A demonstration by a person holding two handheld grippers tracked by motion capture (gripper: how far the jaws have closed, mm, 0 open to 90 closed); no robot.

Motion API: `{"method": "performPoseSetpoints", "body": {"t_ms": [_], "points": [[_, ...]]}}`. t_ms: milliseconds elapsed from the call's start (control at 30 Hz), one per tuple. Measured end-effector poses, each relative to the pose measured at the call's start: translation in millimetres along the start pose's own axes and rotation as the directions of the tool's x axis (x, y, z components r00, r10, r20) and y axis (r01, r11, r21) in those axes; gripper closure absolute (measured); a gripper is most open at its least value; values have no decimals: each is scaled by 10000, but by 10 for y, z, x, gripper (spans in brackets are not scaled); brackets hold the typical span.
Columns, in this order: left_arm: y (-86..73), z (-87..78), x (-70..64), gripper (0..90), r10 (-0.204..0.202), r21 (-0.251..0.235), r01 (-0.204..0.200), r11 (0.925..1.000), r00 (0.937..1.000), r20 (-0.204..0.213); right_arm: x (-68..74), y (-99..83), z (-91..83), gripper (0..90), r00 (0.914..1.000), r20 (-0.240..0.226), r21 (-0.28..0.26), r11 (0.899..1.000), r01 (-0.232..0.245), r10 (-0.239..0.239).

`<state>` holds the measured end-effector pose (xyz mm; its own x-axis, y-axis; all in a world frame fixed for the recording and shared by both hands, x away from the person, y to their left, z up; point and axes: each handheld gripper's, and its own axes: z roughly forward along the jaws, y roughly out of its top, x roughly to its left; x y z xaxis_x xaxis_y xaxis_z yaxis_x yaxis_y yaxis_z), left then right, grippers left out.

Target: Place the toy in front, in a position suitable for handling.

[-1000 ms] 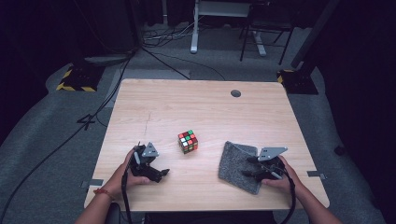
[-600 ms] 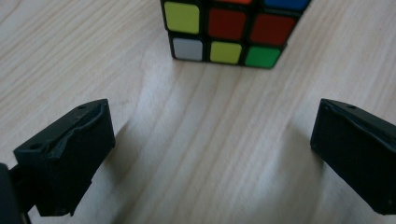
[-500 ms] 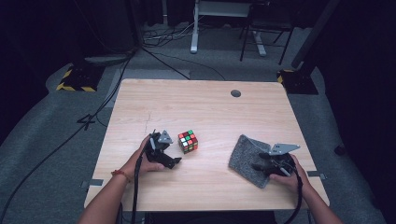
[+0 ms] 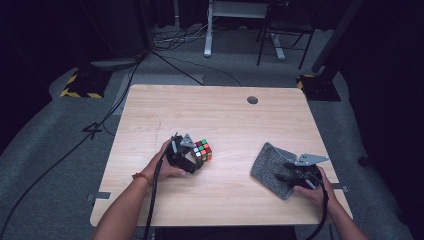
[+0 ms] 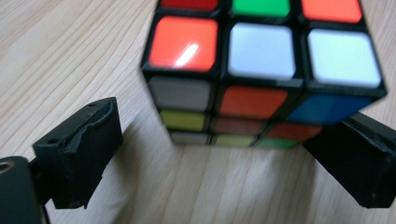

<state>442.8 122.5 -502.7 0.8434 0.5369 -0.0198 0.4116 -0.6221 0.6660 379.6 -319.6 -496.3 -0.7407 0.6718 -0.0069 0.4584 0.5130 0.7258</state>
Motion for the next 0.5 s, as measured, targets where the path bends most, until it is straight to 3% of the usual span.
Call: {"method": "performPoseSetpoints", "body": {"t_ms": [200, 500], "points": [[41, 18, -38, 178, 341, -235, -333, 9992, 9989, 334, -6, 4, 2, 387, 10000, -41, 18, 10000, 21, -21], [93, -29, -49, 258, 434, -730, -421, 9964, 9989, 163, 18, 8, 3, 367, 9997, 180, -9, 9999, 170, -170]]}}
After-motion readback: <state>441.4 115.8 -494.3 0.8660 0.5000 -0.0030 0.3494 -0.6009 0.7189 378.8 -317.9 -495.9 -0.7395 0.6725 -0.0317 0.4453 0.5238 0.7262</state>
